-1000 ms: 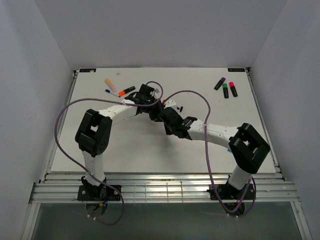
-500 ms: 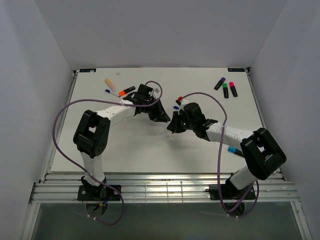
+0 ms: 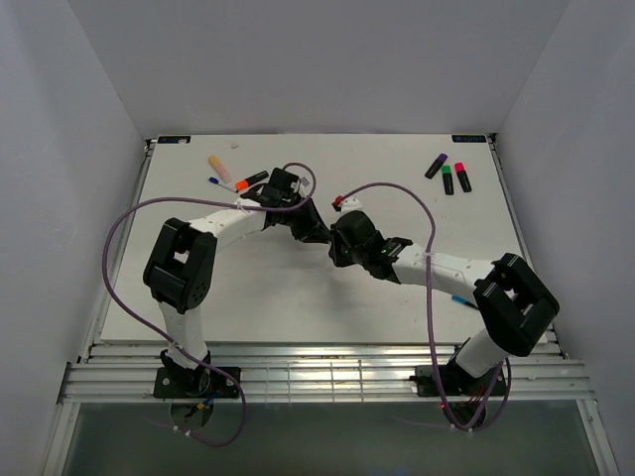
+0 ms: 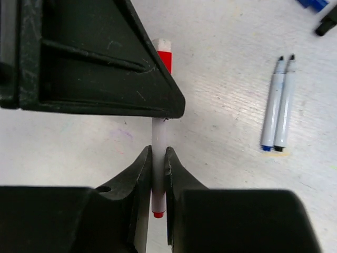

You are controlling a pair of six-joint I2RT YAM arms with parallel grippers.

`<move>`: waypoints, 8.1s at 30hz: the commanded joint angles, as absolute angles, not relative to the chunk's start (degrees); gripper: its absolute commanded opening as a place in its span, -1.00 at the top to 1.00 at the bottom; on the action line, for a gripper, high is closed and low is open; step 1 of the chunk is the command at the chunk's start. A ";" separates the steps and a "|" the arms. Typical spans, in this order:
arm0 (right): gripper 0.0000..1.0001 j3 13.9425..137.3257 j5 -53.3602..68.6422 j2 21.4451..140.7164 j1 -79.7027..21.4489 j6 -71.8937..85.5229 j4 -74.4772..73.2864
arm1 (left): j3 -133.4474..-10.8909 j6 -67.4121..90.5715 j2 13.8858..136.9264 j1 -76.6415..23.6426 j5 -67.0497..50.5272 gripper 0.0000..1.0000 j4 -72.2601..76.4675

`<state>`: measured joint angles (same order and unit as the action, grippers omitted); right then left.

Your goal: Open the pen caps

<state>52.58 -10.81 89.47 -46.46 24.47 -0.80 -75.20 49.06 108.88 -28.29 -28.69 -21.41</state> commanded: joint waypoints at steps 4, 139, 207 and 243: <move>0.85 52.12 -28.06 86.48 -48.60 19.17 -16.88 | -73.65 49.75 106.70 -21.45 -17.66 1.00 -17.95; -0.33 37.36 -5.53 63.72 18.10 37.26 -37.53 | -61.08 50.27 106.52 -29.09 -35.68 -0.22 9.75; 0.85 43.59 -4.57 74.61 -2.79 42.54 -24.61 | -58.98 43.51 107.49 -35.68 -37.88 -0.08 15.03; 0.85 54.58 1.93 88.68 -31.11 46.84 -9.58 | -53.35 39.73 100.19 -38.32 -28.74 -0.20 11.69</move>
